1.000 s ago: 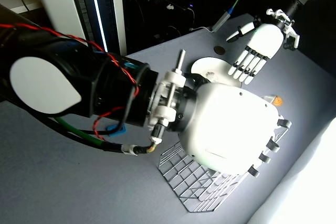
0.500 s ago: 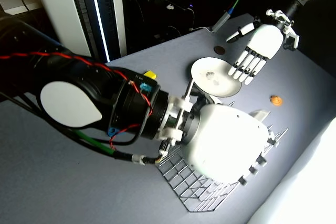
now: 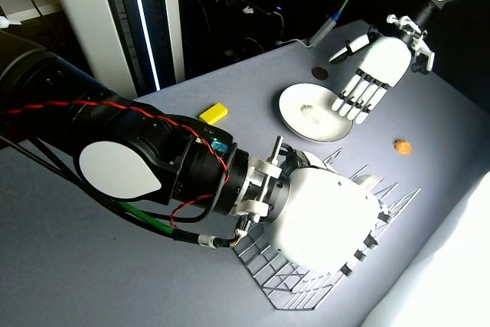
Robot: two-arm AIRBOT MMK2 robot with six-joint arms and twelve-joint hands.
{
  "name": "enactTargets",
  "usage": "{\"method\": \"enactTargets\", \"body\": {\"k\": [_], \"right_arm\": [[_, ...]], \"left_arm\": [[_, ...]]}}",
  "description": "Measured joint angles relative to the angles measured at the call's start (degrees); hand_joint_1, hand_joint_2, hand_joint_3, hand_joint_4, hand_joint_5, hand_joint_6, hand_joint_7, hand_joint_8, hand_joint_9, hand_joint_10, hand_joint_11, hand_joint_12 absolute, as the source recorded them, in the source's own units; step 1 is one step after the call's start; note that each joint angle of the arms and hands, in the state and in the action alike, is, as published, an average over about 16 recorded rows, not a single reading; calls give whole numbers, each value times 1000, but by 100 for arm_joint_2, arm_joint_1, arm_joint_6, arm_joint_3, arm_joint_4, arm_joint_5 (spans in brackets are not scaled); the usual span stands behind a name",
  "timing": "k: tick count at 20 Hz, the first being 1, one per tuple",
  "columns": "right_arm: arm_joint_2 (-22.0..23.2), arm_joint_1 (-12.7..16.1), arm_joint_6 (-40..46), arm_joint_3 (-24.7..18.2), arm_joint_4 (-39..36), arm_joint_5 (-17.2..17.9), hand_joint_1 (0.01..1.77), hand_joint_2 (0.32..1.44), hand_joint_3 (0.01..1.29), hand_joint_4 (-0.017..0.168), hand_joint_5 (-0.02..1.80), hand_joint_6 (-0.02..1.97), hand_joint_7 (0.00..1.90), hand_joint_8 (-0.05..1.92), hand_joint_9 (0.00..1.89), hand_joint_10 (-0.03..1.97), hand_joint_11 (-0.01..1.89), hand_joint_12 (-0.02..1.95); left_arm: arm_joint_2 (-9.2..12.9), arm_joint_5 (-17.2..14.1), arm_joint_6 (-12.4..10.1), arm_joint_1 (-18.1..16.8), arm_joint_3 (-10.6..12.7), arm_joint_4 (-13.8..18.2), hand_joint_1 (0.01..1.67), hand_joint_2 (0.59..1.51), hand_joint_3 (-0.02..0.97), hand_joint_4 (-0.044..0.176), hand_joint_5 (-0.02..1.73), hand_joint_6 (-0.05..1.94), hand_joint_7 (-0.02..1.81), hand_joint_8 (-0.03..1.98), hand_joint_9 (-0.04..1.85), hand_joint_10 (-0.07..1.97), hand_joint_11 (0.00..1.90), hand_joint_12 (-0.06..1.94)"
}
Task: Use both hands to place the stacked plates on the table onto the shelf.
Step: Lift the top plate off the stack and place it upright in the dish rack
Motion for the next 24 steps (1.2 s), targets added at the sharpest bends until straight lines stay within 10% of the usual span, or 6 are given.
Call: {"method": "enactTargets", "body": {"k": [13,24], "right_arm": [[-23,-94,8,52,36,185,1119,1127,12,-5,734,536,865,107,778,363,481,1406],[17,-92,32,-33,16,161,1069,1073,12,-4,532,38,596,9,545,191,183,1309]], "left_arm": [[-62,161,-20,397,-31,-124,15,1086,20,-1,0,-13,8,-11,-25,-41,25,21],[-67,224,-66,630,-77,-296,16,1094,20,-5,-12,-30,-3,-10,-25,-48,27,27]]}}
